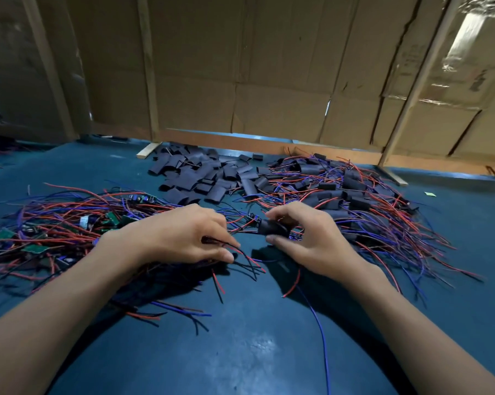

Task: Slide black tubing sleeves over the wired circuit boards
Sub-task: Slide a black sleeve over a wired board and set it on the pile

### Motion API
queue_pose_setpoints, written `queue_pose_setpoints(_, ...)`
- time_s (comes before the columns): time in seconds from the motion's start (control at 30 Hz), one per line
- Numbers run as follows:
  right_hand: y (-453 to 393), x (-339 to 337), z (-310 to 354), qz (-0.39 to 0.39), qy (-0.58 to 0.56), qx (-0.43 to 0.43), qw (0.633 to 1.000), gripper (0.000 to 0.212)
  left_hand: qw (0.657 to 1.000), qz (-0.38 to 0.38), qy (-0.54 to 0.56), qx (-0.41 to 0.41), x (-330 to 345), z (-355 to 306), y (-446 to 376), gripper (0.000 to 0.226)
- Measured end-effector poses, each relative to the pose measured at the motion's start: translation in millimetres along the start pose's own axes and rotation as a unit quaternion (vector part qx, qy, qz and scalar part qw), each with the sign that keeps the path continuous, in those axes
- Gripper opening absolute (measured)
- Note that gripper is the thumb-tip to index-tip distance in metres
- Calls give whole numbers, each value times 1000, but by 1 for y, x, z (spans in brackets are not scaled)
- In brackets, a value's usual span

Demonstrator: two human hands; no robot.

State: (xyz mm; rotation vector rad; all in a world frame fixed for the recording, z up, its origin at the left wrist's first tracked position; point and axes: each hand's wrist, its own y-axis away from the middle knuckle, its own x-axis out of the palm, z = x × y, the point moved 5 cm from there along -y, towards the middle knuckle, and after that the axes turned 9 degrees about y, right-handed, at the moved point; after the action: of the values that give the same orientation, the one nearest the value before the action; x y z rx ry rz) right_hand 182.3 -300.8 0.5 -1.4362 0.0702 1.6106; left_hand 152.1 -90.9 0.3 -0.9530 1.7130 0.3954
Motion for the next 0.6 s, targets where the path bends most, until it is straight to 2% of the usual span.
queue_pose_setpoints(0.1,0,-3,-3,-44,-2,5,999,35,999,-27,-13,28,0,-9,-3,28)
queue_pose_setpoints(0.23,-1,-5,-7,-127,7,15,992,36,991,-118,18,57,-6,-19,-2,15)
queue_pose_setpoints(0.37,3,-1,-6,-222,23,31,974,35,992,-118,45,18,-4,-22,-6,24)
queue_pose_setpoints(0.5,7,13,3,-204,31,-45,977,37,996,-89,-2,8,1,-29,-7,42)
queue_pose_setpoints(0.6,13,11,-2,-203,8,-58,977,40,990,-118,-71,13,-1,-35,-9,51)
